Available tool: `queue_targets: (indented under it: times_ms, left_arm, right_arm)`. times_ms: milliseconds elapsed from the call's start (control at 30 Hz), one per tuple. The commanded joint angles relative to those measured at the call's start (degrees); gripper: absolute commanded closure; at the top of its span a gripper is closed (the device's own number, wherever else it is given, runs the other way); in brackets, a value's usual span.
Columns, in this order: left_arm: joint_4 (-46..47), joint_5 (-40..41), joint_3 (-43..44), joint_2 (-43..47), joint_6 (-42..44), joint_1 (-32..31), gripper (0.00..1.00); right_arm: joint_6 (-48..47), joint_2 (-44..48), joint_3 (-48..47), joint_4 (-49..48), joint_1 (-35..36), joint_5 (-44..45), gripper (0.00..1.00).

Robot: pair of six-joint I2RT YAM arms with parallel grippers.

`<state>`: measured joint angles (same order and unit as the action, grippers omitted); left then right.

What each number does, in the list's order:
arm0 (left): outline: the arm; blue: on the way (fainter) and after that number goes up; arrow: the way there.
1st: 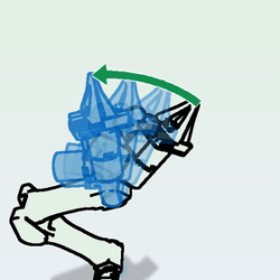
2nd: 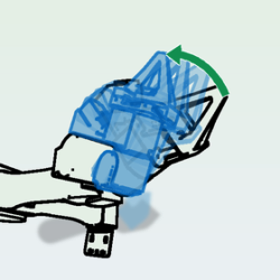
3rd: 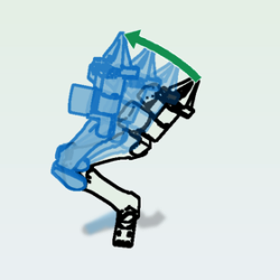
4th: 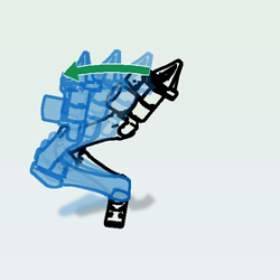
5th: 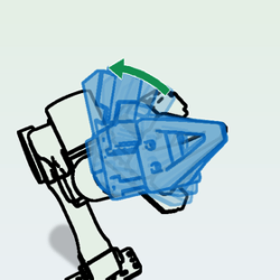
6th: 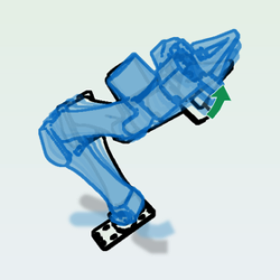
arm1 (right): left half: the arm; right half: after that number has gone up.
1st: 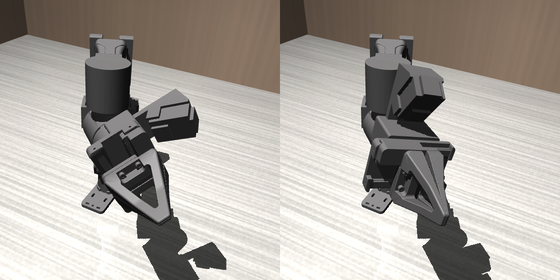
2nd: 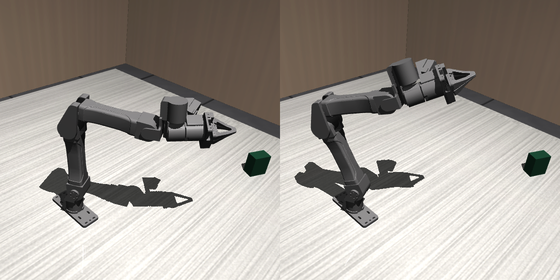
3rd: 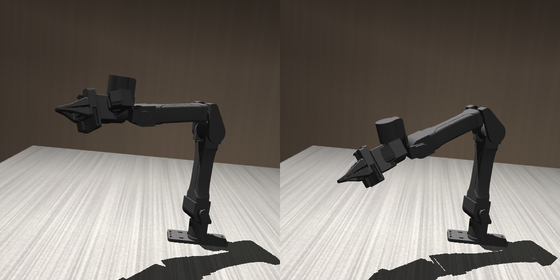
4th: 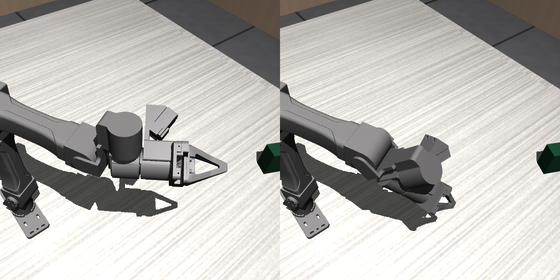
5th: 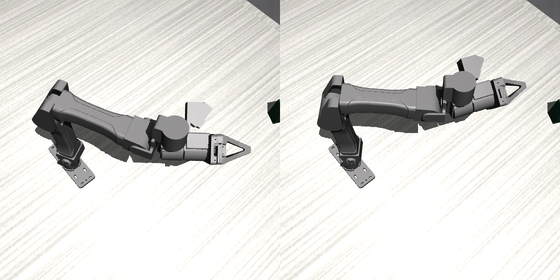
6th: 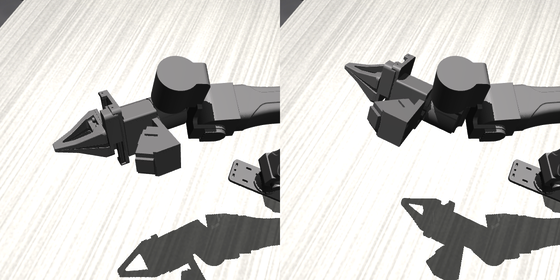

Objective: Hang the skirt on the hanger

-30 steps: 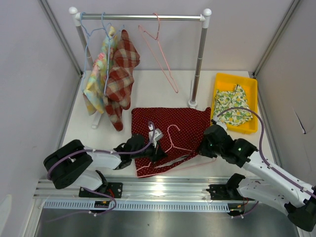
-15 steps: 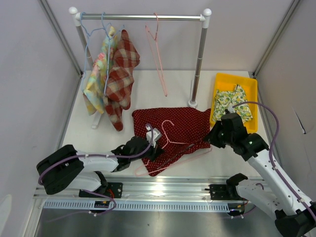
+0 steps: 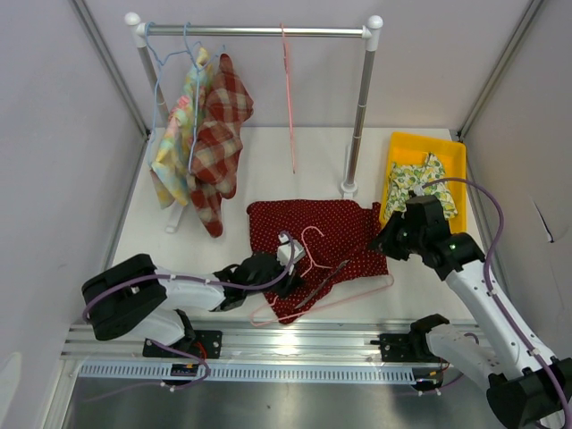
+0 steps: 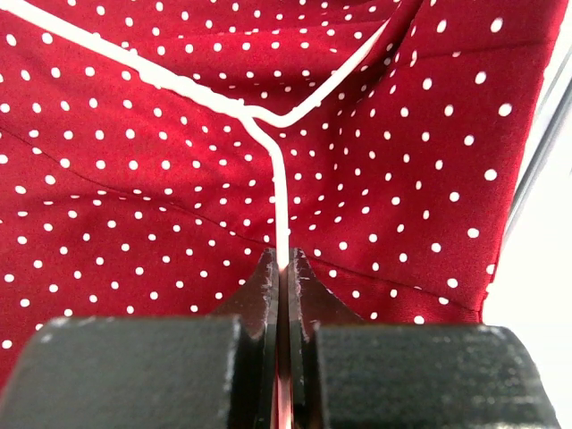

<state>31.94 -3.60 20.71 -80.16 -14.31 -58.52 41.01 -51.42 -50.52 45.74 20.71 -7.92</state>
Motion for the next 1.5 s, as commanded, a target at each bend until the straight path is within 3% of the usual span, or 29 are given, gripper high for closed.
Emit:
queue_targets:
  times_ms: [0,133,267,400,633,967,1033,1067,1100,1133,1167,1233,1300,1433,1467]
  left_arm:
    - [0.0,-1.0,0.9,-1.0,1.7,-1.1,1.0]
    - [-2.0,3.1,1.3,-1.0,1.9,-1.5,1.0]
    - [-7.1,16.4,2.9,-1.8,1.3,-1.5,1.0]
    - [-10.0,22.5,3.8,-2.1,-0.5,-0.6,1.0]
    - [-13.0,25.1,5.6,-4.0,-3.2,2.4,1.0]
    - [-14.1,27.1,2.8,1.3,-5.4,4.6,1.0]
    - [-14.0,26.6,2.3,1.8,-4.9,4.6,1.0]
    - [-13.8,26.4,2.4,1.8,-4.7,4.6,1.0]
    - [-13.4,25.6,2.3,2.0,-4.3,4.5,1.0]
    - [-13.0,25.6,2.1,2.1,-4.2,4.5,1.0]
    - [-12.8,24.6,2.1,2.1,-4.1,4.5,1.0]
    - [-12.8,24.0,2.6,1.2,-3.7,4.2,1.0]
    - [-12.9,23.7,3.4,0.3,-3.8,4.1,1.0]
    - [-13.4,23.5,4.9,-1.5,-4.5,3.8,1.0]
    - [-13.7,23.5,5.1,-2.1,-4.6,3.8,1.0]
  right_arm:
    - [-1.7,-0.4,-3.4,-4.3,-0.8,-1.0,0.87]
    - [-2.3,-0.4,-3.3,-4.0,-1.5,-0.9,0.87]
    - [-3.0,1.8,-1.9,-2.2,-2.9,-0.7,0.87]
    - [-3.2,5.0,0.9,-0.3,-5.2,-0.7,0.86]
    - [-5.2,8.8,4.6,2.1,-12.5,-3.9,0.85]
    - [-6.9,10.0,7.1,3.1,-17.6,-4.4,0.84]
    - [-7.3,9.7,7.5,2.1,-18.9,-5.5,0.8]
    - [-7.4,9.5,7.5,1.8,-19.0,-6.0,0.72]
    - [-7.7,9.6,7.6,1.6,-18.3,-6.0,0.62]
    - [-8.0,10.0,7.4,1.7,-17.2,-4.8,0.62]
    - [-8.1,10.6,7.2,1.9,-15.6,-3.0,0.48]
    - [-6.8,11.7,6.3,2.3,-9.7,2.1,0.34]
    - [-3.8,12.1,6.1,1.9,-4.7,5.0,0.32]
    - [5.7,10.6,8.0,-1.3,13.4,14.6,0.33]
    - [7.8,9.9,8.5,-2.3,22.3,19.0,0.33]
